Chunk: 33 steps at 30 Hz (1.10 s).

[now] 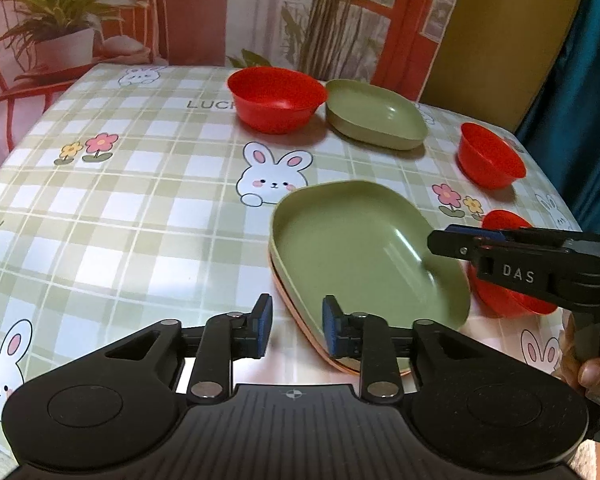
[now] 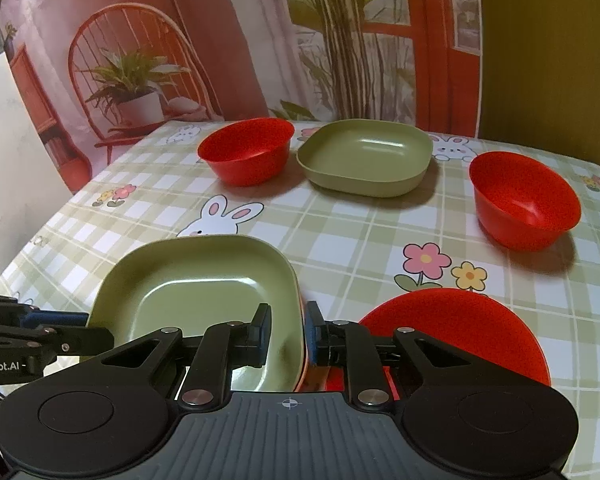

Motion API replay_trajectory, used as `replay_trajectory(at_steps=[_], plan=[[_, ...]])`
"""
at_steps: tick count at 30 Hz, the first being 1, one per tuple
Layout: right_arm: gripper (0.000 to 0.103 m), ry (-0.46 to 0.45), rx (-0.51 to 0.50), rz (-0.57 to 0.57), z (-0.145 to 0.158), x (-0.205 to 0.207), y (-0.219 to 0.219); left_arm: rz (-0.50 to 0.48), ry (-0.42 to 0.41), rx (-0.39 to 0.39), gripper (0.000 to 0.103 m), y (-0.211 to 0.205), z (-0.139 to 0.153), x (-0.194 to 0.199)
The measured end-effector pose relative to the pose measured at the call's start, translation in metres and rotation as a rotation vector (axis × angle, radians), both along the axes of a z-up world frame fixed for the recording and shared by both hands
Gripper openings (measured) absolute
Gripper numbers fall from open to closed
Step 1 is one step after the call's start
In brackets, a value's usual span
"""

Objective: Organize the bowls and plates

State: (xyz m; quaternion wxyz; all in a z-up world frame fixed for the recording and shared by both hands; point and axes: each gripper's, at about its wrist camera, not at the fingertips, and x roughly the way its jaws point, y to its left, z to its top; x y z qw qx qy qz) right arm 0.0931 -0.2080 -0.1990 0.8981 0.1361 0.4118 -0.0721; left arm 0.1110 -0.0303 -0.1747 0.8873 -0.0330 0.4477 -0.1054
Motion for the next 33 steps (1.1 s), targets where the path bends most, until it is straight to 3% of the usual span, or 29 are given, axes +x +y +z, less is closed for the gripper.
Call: replay_trajectory(at_steps=[14, 26, 33], plan=[[0.017, -0.006, 0.004, -0.009, 0.006, 0.000, -0.005, 0.047, 0.051, -0.037, 0.033, 0.013, -0.007, 0.009], [0.019, -0.161, -0.034, -0.075, 0.057, 0.008, -0.045, 0.027, -0.196, -0.060, 0.033, 0.027, 0.075, 0.047], [0.021, -0.167, -0.062, -0.118, 0.052, 0.036, -0.076, -0.069, -0.244, -0.089, 0.033, -0.010, 0.080, 0.088]])
